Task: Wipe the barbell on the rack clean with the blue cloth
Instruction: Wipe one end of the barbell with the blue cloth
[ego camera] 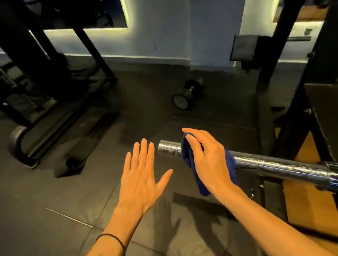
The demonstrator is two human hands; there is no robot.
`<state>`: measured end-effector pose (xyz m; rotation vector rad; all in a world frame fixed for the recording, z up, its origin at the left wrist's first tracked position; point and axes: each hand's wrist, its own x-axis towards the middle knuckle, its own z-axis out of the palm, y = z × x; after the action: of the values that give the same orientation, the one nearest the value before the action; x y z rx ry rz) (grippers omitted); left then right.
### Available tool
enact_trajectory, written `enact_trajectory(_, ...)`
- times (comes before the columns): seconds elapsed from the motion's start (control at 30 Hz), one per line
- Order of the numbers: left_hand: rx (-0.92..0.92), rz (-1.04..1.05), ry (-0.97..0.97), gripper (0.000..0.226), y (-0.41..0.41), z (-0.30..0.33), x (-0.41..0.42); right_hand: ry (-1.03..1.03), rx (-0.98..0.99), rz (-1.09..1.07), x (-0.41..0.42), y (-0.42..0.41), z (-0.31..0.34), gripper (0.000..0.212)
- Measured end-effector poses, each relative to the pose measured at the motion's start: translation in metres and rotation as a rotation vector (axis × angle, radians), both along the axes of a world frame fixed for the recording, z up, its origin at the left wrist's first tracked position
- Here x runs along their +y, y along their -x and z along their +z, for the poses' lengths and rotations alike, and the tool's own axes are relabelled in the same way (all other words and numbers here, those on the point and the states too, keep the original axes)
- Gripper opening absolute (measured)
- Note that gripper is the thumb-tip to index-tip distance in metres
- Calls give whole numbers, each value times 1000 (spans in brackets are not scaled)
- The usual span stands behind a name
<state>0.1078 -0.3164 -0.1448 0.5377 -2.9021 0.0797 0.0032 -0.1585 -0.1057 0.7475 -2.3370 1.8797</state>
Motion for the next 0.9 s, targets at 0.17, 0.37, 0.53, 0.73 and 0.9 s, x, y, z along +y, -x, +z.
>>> enact_trajectory(0.17,37,-1,32,92,6,-23,-9,-31,97,50,-20,-2,-22,28)
enact_trajectory(0.37,47,-38,-79,93,-2,-38,4,-235,300,47,-17,0,-50,32)
enact_trajectory(0.53,57,-46,-101,88,-1,-35,0,-537,596,-82,-15,8,-69,35)
enact_trajectory(0.73,119,-80,-462,77,1,-25,-8,-667,785,-132,-36,7,-80,36)
enact_trajectory(0.9,157,-55,-661,85,7,-19,-11,-873,863,58,-70,9,-72,54)
